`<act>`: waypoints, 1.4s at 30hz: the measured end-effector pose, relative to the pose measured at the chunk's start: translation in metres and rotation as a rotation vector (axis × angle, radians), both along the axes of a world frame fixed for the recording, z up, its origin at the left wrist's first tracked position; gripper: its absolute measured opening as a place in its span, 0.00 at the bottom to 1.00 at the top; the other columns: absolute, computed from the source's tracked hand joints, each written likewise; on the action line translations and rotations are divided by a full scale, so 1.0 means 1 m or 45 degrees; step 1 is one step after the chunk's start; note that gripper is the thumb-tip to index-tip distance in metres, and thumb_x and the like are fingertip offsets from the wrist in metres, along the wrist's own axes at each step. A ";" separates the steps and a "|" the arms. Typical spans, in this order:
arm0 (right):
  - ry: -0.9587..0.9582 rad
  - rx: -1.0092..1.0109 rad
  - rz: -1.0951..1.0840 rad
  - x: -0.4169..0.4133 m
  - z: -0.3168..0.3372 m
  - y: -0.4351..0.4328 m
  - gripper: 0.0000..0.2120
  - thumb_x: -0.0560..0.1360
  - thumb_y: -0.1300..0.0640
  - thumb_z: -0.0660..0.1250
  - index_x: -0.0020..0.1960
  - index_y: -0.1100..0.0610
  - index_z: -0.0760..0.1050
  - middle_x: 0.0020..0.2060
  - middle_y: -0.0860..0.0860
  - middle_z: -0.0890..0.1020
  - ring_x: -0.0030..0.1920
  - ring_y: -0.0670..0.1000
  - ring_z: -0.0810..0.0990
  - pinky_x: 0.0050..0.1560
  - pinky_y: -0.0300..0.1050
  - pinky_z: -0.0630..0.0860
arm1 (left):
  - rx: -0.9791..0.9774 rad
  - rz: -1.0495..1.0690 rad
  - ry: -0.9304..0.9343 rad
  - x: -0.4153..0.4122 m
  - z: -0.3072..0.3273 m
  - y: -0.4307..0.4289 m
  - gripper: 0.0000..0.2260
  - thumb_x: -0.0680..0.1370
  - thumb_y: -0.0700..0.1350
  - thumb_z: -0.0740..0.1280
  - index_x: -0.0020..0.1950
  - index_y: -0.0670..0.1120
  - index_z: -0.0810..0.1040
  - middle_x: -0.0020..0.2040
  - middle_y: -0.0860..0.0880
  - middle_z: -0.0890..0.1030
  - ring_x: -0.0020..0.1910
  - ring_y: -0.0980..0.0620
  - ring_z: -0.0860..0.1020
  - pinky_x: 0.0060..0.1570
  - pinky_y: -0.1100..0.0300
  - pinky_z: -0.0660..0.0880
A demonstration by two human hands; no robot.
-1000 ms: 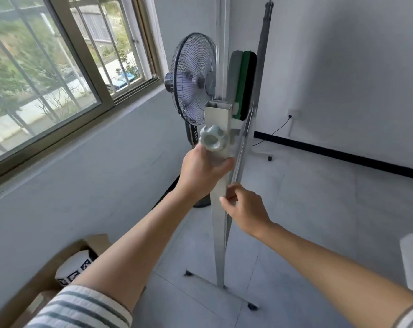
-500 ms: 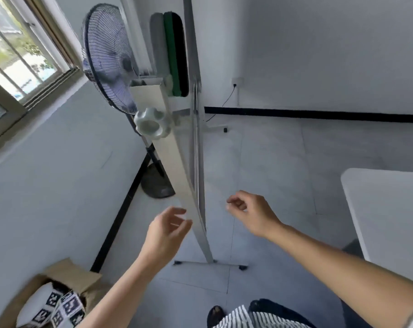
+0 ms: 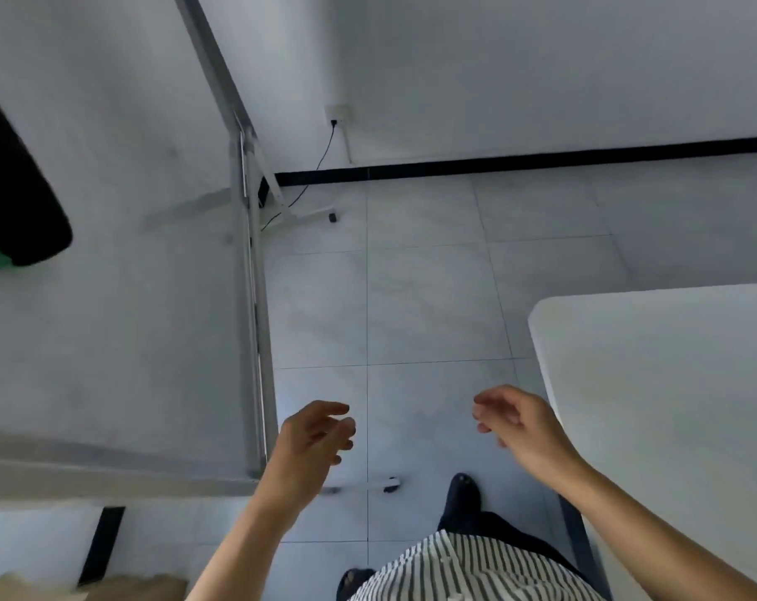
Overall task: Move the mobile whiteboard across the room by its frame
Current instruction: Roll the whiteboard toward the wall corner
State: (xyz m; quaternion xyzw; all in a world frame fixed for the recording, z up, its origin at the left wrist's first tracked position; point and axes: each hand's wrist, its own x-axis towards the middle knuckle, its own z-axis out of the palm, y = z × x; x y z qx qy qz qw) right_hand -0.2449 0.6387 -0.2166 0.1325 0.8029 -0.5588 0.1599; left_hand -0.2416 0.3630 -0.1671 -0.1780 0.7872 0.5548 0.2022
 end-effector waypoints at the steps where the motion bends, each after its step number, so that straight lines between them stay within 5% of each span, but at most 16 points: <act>1: -0.009 0.005 -0.020 -0.011 0.002 0.014 0.03 0.75 0.58 0.69 0.48 0.55 0.79 0.41 0.53 0.85 0.41 0.50 0.85 0.36 0.31 0.74 | 0.012 0.010 0.001 -0.016 0.002 0.013 0.06 0.78 0.42 0.67 0.52 0.50 0.80 0.43 0.46 0.86 0.44 0.47 0.84 0.47 0.51 0.79; 10: -0.065 -0.038 -0.128 -0.107 0.006 0.076 0.03 0.75 0.60 0.68 0.47 0.55 0.79 0.41 0.52 0.85 0.39 0.47 0.84 0.40 0.47 0.76 | -0.030 0.109 -0.023 -0.106 0.007 0.037 0.06 0.78 0.41 0.67 0.52 0.50 0.80 0.44 0.45 0.86 0.45 0.46 0.85 0.45 0.52 0.80; 16: -0.062 -0.008 -0.229 -0.205 -0.005 0.100 0.04 0.75 0.60 0.68 0.49 0.55 0.79 0.41 0.51 0.86 0.38 0.46 0.84 0.37 0.44 0.77 | -0.002 0.317 -0.059 -0.198 -0.017 0.020 0.05 0.78 0.37 0.66 0.52 0.43 0.80 0.45 0.38 0.84 0.44 0.40 0.83 0.42 0.50 0.77; 22: -0.036 0.023 -0.326 -0.350 0.004 0.110 0.04 0.75 0.61 0.67 0.49 0.58 0.80 0.41 0.54 0.86 0.40 0.52 0.85 0.37 0.47 0.78 | 0.003 0.336 0.012 -0.345 -0.010 0.001 0.06 0.78 0.39 0.67 0.54 0.44 0.80 0.46 0.41 0.84 0.46 0.42 0.83 0.44 0.50 0.78; 29: 0.027 -0.027 -0.316 -0.510 0.031 0.092 0.05 0.76 0.62 0.66 0.49 0.56 0.80 0.41 0.53 0.86 0.38 0.47 0.85 0.37 0.47 0.77 | -0.045 0.345 0.081 -0.497 0.022 -0.031 0.08 0.76 0.41 0.70 0.55 0.44 0.80 0.49 0.37 0.84 0.45 0.42 0.82 0.44 0.51 0.77; 42: 0.022 -0.021 0.056 -0.870 0.026 0.076 0.05 0.76 0.61 0.67 0.50 0.58 0.79 0.42 0.54 0.85 0.43 0.54 0.84 0.38 0.47 0.76 | -0.010 0.775 0.115 -0.745 0.020 -0.027 0.07 0.78 0.36 0.66 0.54 0.39 0.79 0.45 0.38 0.84 0.40 0.42 0.82 0.44 0.50 0.77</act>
